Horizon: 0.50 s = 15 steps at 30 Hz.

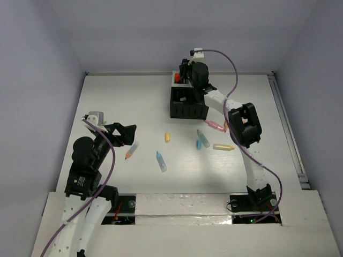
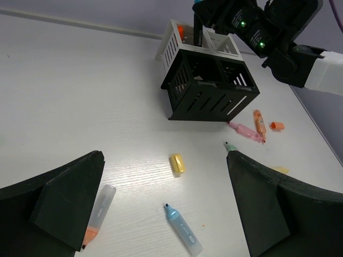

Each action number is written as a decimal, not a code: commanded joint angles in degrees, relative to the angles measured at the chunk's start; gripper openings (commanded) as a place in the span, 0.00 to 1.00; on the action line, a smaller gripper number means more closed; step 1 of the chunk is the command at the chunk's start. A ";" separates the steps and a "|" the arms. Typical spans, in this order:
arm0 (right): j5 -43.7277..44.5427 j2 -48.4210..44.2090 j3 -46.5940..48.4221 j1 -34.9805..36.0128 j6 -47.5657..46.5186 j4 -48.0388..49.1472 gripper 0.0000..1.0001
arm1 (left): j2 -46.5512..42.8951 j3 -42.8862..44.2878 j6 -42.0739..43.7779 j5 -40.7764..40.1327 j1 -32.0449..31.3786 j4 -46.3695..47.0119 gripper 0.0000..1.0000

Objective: Sort the stationery into containers
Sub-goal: Place the pen in the storage box.

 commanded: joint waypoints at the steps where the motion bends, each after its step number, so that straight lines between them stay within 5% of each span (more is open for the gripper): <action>1: -1.70 -3.25 -2.04 0.35 0.49 4.69 0.46 | -0.17 -0.76 0.64 0.46 0.35 3.31 0.98; 5: -1.27 -5.02 -3.28 0.35 -0.30 4.52 0.55 | -0.17 -0.76 0.55 0.46 0.87 3.14 0.97; 15: -2.76 -19.07 -17.68 3.41 -1.79 6.89 0.52 | -0.61 -0.76 0.55 0.29 1.93 3.23 0.96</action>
